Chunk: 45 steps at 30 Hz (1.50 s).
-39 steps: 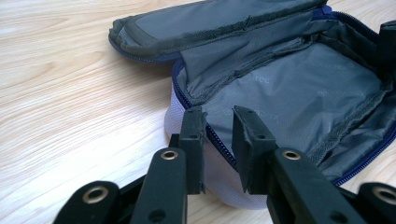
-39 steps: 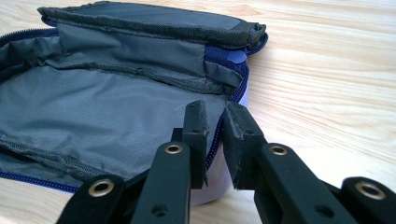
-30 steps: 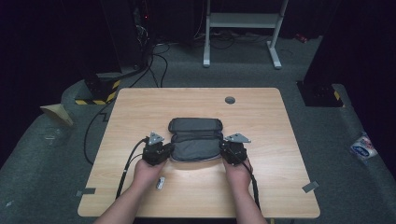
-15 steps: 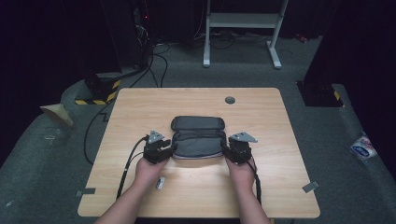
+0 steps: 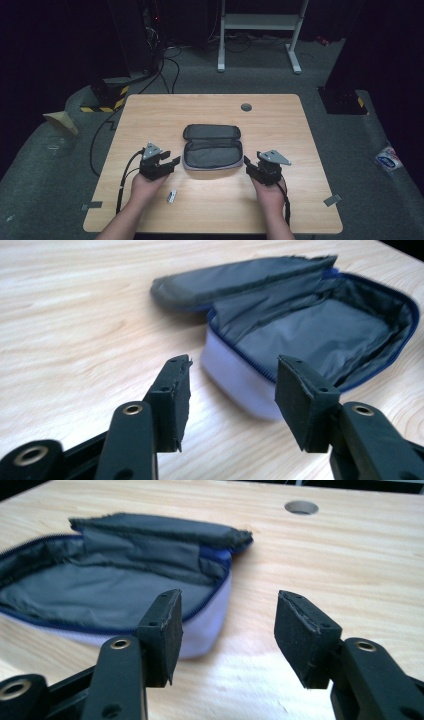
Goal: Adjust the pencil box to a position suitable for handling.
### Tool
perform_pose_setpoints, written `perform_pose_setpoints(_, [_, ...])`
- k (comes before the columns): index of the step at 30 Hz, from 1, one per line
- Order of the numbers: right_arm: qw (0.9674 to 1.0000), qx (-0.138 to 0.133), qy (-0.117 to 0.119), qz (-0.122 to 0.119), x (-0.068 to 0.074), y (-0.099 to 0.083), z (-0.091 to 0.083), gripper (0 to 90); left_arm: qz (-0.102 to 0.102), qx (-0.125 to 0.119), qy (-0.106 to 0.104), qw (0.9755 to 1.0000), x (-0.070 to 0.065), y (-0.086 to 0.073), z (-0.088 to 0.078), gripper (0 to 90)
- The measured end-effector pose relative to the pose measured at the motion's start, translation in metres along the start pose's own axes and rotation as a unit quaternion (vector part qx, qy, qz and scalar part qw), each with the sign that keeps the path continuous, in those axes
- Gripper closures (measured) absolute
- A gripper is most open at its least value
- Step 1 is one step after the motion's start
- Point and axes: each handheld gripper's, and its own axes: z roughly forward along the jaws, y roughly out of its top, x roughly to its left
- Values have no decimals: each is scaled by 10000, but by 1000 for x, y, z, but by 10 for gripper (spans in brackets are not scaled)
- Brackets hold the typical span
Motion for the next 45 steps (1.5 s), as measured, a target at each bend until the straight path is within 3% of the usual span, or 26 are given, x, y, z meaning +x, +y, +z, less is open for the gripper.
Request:
perform_pose_setpoints(12, [9990,393,-192,34,-19,-28,-14,385,107,375,237,9990,20,-32,-17,421])
perform_pose_setpoints(14, [9984,517,-216,49,-21,-36,-16,367,117,460,353,9982,24,-39,-19,415])
perform_pose_setpoints(21, [9958,856,-310,-59,-22,-49,-19,348,143,401,465,9980,29,-53,-31,449])
perform_pose_setpoints(22, [9947,935,-385,-160,-21,-53,-21,346,105,404,474,9980,31,-56,-36,449])
perform_pose_setpoints(29, [9924,1100,-490,-247,-18,-58,-25,336,179,407,466,9979,31,-60,-44,455])
perform_pose_setpoints(35, [9919,1159,-481,-189,-18,-58,-25,327,94,658,292,9974,19,-64,-47,457])
perform_pose_setpoints(38, [9920,1150,-499,-164,-18,-58,-25,329,-2,608,101,9981,8,-66,-51,457])
perform_pose_setpoints(40, [9920,1160,-477,-141,-18,-58,-25,329,113,556,64,9984,-3,-66,-56,461])
perform_pose_setpoints(45, [9920,1165,-476,-121,-18,-58,-26,330,166,556,-131,9982,-18,-68,-57,481])
